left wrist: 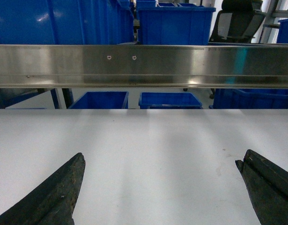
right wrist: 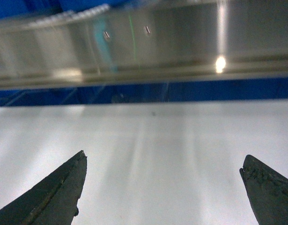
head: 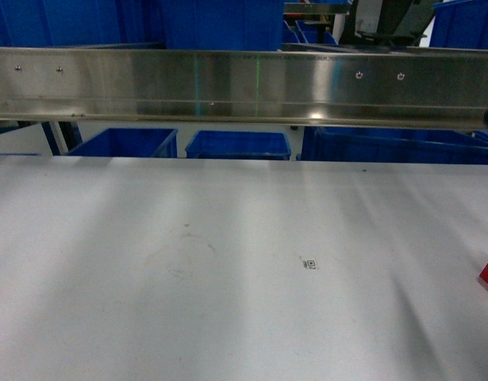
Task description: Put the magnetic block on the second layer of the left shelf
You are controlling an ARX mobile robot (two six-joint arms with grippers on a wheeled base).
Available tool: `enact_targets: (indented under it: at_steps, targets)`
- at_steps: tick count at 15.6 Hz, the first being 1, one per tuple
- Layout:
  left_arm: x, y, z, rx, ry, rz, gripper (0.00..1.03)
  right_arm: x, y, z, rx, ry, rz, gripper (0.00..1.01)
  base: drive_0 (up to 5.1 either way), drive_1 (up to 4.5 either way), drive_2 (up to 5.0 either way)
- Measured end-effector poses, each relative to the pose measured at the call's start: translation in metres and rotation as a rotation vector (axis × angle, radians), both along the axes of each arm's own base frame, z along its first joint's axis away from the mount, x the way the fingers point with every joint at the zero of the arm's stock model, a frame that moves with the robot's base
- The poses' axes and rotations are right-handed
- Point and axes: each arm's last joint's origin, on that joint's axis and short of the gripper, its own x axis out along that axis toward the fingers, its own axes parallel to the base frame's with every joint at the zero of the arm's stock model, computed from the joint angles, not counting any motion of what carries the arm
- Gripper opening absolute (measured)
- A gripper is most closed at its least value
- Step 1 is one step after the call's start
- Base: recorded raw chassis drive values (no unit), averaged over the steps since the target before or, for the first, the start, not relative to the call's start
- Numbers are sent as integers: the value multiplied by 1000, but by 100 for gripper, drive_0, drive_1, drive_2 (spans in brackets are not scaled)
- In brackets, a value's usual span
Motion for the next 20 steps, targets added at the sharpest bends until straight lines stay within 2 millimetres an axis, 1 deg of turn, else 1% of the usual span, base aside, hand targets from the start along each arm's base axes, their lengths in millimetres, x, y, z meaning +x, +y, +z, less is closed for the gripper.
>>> enact_targets:
  at_steps: [1, 2, 3, 4, 5, 6, 7, 8, 9, 12, 14, 16, 17, 20]
  targets:
    - [0, 0, 0, 0, 0, 0, 98, -1, 0, -6, 2, 22, -4, 98, 0, 0, 0]
    - [0, 0, 0, 0, 0, 0, 98, -2, -2, -7, 3, 27, -8, 98, 0, 0, 0]
    - [0, 0, 0, 0, -1, 0, 98, -3, -1, 1, 2, -15, -8, 98, 0, 0, 0]
    - [0, 0, 0, 0, 0, 0, 98, -3, -1, 5, 2, -26, -5, 98, 0, 0, 0]
    - [0, 0, 0, 0, 0, 0, 98, 14, -3, -7, -14, 43, 89, 98, 0, 0, 0]
    - [0, 0, 0, 0, 0, 0, 98, 30, -10, -25, 2, 170, 175, 98, 0, 0, 0]
    - [0, 0, 0, 0, 0, 0, 98, 36, -16, -31, 7, 208, 179, 98, 0, 0, 0]
    - [0, 0, 0, 0, 0, 0, 98, 41, -23, -36, -23, 200, 165, 98, 0, 0, 0]
    - [0, 0, 0, 0, 0, 0, 98, 42, -26, -41, -51, 209, 160, 98, 0, 0, 0]
    - [0, 0, 0, 0, 0, 0, 98, 36, -25, -55, -104, 224, 164, 98, 0, 0, 0]
    - [0, 0, 0, 0, 0, 0, 98, 25, -24, -71, -137, 250, 153, 98, 0, 0, 0]
    - [0, 0, 0, 0, 0, 0, 98, 18, -28, -89, -148, 299, 135, 98, 0, 0, 0]
    - [0, 0, 0, 0, 0, 0, 98, 17, -30, -94, -155, 303, 139, 98, 0, 0, 0]
    - [0, 0, 0, 0, 0, 0, 98, 14, -31, -98, -159, 307, 144, 98, 0, 0, 0]
